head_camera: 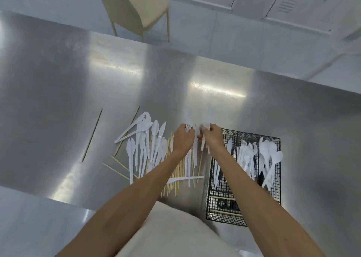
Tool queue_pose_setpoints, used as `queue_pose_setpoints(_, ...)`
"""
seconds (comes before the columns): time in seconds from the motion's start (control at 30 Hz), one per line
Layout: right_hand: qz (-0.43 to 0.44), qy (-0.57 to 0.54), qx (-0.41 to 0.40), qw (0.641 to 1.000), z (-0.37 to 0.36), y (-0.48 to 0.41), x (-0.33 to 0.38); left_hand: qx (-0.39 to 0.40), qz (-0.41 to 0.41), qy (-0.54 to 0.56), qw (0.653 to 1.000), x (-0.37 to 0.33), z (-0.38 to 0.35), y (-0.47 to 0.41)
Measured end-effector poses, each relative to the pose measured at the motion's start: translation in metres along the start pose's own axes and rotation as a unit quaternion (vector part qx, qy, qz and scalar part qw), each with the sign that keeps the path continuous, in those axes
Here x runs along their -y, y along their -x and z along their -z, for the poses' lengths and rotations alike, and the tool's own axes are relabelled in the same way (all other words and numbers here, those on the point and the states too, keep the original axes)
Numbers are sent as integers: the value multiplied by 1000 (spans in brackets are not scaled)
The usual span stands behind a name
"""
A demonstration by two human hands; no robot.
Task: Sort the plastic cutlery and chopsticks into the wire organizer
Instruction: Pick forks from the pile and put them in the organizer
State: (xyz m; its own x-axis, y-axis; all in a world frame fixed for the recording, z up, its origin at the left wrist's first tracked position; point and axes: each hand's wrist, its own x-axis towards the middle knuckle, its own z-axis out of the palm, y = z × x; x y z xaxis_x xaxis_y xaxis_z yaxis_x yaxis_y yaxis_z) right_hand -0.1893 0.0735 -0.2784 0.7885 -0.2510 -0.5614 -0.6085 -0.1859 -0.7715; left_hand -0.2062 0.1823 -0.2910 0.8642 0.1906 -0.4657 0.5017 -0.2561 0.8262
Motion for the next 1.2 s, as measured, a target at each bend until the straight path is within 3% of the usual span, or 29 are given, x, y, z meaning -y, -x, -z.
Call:
queue_pose_setpoints(0.17, -13, -39, 23, 999, 27, 32, -20, 57, 1, 12, 998, -1, -18, 34)
queue_pose_setpoints(0.5, -48, 46, -30, 997, 119, 70, -76, 140, 33, 47, 988, 37, -42, 90)
queue_pose_setpoints(0.8, -8, 205, -71, 976, 142, 53, -99, 158, 34, 54, 985, 35, -63, 106)
queue_pose_setpoints(1.2, 42, 210, -94, 972, 169, 63, -93, 170, 26, 20, 985, -1, -118, 104)
